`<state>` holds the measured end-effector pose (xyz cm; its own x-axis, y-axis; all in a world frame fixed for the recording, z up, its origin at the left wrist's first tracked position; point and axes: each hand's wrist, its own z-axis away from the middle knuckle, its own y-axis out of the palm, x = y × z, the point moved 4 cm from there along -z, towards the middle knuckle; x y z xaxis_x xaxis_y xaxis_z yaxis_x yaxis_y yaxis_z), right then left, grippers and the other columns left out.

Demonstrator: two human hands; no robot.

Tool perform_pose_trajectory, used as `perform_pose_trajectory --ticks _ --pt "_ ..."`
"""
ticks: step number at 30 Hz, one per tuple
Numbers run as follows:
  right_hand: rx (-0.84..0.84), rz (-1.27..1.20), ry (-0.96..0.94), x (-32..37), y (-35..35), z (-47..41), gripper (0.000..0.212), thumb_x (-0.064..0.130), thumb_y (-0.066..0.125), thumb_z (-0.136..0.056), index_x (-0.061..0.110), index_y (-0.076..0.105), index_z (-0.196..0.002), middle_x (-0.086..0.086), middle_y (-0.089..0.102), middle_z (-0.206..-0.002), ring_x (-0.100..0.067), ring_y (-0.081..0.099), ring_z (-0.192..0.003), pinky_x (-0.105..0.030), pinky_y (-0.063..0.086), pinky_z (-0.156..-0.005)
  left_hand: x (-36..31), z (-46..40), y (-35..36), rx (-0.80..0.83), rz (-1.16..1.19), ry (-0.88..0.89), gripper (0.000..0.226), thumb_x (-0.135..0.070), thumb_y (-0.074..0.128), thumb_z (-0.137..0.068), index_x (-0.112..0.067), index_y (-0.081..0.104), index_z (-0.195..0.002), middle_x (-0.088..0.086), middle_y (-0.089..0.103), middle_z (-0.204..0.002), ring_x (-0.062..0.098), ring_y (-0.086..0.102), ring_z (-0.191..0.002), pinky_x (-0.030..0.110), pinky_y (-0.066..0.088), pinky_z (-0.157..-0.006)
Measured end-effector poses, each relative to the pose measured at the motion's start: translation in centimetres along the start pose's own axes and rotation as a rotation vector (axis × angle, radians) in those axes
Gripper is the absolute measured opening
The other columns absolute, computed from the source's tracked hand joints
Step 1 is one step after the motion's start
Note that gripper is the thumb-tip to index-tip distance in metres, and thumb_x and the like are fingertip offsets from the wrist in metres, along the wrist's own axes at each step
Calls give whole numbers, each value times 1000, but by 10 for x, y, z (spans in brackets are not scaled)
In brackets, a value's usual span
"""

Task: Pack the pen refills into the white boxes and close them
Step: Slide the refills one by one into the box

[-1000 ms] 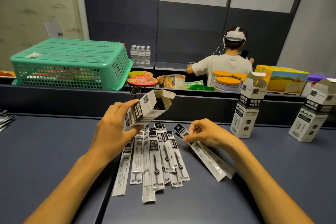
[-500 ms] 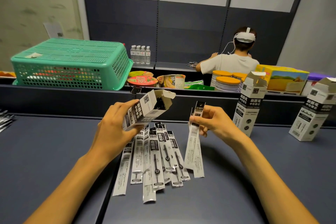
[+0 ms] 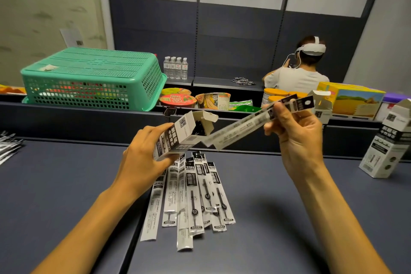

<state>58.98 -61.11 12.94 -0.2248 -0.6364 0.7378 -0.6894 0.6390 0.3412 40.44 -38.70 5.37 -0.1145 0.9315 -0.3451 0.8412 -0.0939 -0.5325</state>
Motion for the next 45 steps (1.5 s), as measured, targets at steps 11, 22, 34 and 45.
perform_pose_trajectory --ticks 11,22,34,45 --pt "-92 41 -91 0 8 1 17 27 66 -79 14 68 -90 -1 77 -82 -14 72 -64 -24 57 -56 1 1 1 15 -12 6 73 -27 81 -74 -30 43 -137 -5 56 -116 14 53 -106 40 55 -78" --pt "145 199 -202 -15 36 14 12 6 65 -84 9 64 -96 -7 75 -88 -26 74 -72 -30 59 -61 1 1 3 25 -18 17 75 -25 82 -73 -31 43 -137 -6 55 -113 11 52 -102 33 53 -78" --pt "283 346 -160 -33 44 16 19 5 62 -92 20 67 -102 -5 72 -96 -21 72 -84 -29 59 -64 2 1 3 25 -2 17 75 -26 80 -74 -33 41 -138 -6 56 -114 11 52 -104 37 55 -78" --pt "275 552 -241 -43 46 18 15 19 65 -91 25 68 -105 9 67 -92 -12 59 -67 -29 49 -57 1 1 3 25 -13 21 74 -27 79 -74 -32 42 -138 -5 56 -114 12 53 -103 35 55 -78"
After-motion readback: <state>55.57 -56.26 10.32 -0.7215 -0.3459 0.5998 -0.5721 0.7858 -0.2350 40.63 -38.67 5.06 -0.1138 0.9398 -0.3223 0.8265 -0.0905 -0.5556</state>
